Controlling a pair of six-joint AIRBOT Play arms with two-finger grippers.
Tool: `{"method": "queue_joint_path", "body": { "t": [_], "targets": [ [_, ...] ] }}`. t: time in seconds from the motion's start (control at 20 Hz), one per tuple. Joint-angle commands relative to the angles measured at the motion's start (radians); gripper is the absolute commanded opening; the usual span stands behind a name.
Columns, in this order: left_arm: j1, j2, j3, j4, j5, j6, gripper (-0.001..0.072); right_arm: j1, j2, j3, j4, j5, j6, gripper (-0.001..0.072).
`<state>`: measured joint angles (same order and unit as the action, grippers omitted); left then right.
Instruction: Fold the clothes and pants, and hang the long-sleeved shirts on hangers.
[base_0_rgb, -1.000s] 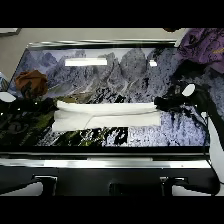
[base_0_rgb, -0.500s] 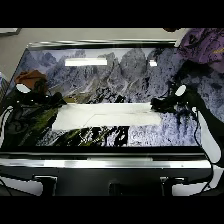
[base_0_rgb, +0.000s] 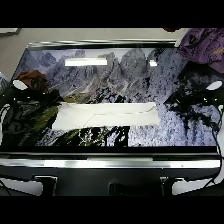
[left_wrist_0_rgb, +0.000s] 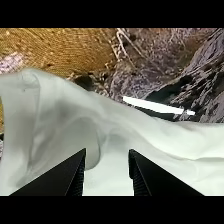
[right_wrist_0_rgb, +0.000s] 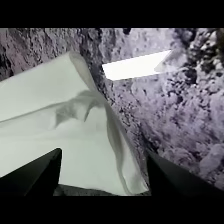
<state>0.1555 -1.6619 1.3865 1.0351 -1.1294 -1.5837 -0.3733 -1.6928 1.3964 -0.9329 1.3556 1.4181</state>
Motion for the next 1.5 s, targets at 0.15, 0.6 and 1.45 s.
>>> {"method": "queue_joint_path", "body": {
  "t": [0.15, 0.6, 1.45],
  "targets": [
    [0.000, 0.019, 0.005, 0.032, -0.050, -0.026, 0.0317, -0.040, -0.096, -0.101, 0.207, 0.002, -0.222, 0.0596],
    [-0.002, 0.049, 0.005, 0.031, -0.079, -0.033, 0.0317, 0.119, -0.159, -0.110, 0.204, -0.082, -0.225, 0.0109],
    [-0.657, -0.050, 0.044, -0.190, 0.379, -0.228, 0.0016, 0.111, 0.434, -0.039, -0.310, 0.119, 0.273, 0.0027]
  ]
}}
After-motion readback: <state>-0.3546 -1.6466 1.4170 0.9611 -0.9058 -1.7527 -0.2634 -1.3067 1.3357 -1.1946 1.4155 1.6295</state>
